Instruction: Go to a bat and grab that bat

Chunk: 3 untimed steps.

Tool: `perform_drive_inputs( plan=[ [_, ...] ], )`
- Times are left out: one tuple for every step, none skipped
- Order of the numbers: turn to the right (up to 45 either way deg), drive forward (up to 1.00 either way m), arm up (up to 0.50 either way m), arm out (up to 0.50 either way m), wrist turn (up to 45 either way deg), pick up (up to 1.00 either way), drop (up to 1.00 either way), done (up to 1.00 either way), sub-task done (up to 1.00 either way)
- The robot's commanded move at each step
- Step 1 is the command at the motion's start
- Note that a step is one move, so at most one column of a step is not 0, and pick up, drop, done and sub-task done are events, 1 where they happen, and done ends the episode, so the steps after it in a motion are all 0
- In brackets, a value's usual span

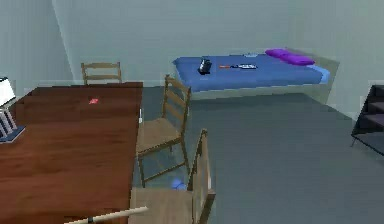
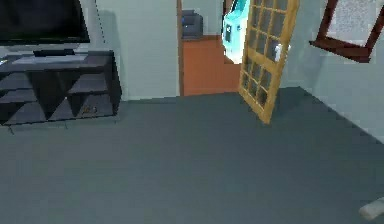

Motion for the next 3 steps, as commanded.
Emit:
perform_drive_inputs(
  plan=[
    [-45.0, 0.00, 0.00, 0.00, 0.0, 0.00, 0.00, 0.00, 0.00],
    [-45.0, 0.00, 0.00, 0.00, 0.0, 0.00, 0.00, 0.00, 0.00],
    [-36.0, 0.00, 0.00, 0.00, 0.0, 0.00, 0.00, 0.00, 0.00]
  ],
)
